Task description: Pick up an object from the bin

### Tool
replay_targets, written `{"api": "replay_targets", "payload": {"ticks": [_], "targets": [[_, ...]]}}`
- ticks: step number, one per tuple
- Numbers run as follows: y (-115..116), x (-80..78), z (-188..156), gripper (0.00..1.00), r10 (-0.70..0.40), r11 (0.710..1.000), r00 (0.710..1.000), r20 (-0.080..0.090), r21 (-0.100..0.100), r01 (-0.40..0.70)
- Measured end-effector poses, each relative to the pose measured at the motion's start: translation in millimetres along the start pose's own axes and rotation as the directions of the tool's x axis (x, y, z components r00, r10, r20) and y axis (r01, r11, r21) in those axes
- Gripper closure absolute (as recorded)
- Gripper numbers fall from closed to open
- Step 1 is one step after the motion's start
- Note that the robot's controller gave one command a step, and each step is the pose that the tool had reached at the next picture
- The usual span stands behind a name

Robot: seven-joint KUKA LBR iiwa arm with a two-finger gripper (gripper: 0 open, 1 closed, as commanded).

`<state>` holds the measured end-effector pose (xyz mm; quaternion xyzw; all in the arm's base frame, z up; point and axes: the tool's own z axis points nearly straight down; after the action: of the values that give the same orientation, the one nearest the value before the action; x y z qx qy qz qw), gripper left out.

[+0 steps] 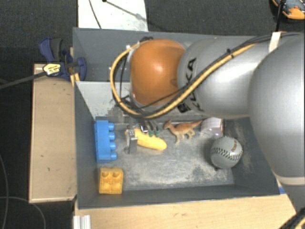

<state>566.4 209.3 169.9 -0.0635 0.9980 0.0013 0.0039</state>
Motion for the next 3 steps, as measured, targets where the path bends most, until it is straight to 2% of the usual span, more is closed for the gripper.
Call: {"api": "replay_targets", "payload": {"ticks": [1,2,3], "targets": [[-23,-4.0,16,0.0,-0.02,1.0,1.0,-0.006,0.001,0.02],[-74,-11.6,46,0.0,-0.072,0.997,0.997,-0.004,0.001,0.072],[-100,-5.2,58,0.0,-0.089,0.996,0.996,-0.008,0.003,0.089]]}}
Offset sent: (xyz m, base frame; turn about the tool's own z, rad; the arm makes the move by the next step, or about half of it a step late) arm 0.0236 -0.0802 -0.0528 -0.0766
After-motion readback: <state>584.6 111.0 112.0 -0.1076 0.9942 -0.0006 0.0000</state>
